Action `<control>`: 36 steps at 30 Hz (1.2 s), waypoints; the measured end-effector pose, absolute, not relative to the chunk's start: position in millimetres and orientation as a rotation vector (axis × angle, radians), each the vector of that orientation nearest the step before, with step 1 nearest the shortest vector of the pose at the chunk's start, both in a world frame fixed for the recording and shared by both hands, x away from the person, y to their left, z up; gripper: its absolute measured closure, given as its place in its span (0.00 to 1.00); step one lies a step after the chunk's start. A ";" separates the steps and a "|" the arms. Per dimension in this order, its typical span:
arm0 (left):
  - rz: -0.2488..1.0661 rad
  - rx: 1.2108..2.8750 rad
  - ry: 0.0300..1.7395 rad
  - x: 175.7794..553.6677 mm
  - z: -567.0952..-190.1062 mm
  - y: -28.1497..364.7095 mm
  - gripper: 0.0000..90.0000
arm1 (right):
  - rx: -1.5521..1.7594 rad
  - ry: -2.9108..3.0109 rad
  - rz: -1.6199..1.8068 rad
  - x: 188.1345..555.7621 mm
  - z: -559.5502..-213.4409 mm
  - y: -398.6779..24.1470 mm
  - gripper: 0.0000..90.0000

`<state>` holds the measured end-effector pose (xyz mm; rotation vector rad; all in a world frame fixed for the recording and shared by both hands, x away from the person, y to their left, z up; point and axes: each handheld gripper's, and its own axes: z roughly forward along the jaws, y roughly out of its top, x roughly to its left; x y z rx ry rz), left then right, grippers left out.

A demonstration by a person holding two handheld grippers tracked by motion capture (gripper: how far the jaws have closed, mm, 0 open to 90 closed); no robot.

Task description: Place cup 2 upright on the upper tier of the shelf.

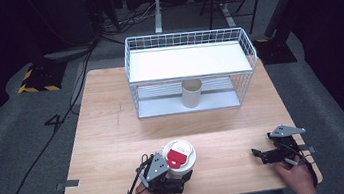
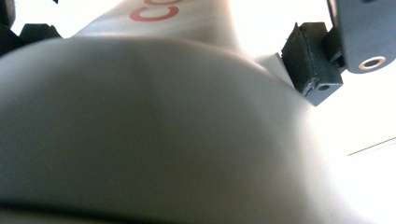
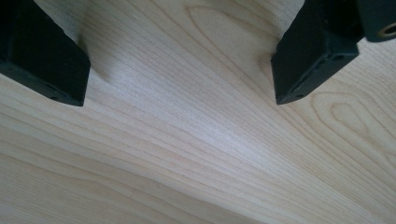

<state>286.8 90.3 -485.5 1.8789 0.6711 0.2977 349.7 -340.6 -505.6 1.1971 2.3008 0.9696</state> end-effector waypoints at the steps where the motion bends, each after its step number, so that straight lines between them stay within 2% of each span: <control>1: 0.303 1.880 0.669 286.5 -485.3 90.3 0.14 | 1.197 2.301 0.970 349.7 -505.6 -340.6 0.05; 20: 0.327 1.897 0.660 285.8 -482.7 91.2 0.15 | 1.197 2.301 0.969 349.7 -505.6 -340.6 0.05; 36: 0.279 1.904 0.691 289.0 -470.1 91.5 0.16 | 1.198 2.301 0.970 349.7 -505.6 -340.6 0.05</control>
